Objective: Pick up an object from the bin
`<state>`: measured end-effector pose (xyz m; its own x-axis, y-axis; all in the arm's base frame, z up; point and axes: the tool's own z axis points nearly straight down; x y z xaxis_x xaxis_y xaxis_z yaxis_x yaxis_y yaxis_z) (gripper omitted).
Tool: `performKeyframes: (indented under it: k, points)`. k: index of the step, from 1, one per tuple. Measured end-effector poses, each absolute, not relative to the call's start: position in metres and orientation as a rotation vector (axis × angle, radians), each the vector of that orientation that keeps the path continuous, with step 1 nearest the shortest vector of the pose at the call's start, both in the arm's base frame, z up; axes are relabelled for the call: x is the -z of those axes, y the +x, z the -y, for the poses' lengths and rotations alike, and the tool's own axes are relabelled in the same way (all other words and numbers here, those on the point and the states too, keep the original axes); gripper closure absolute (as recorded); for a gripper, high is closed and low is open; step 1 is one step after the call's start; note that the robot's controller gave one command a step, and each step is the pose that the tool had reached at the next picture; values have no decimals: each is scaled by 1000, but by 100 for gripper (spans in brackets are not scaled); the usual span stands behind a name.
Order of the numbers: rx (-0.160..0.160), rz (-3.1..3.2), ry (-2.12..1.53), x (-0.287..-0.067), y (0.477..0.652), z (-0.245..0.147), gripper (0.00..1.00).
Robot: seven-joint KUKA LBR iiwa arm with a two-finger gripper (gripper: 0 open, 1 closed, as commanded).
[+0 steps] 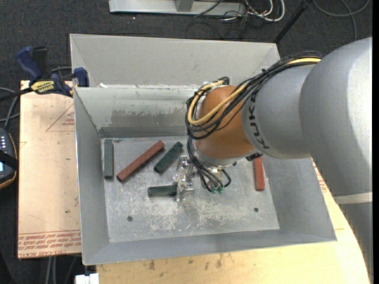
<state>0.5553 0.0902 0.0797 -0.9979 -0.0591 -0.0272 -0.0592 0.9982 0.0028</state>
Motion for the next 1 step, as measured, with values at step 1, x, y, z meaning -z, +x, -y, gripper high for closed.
performKeyframes:
  k: [1]
  points:
    - [-2, -3133, -108, -231, 579, -96, 100]
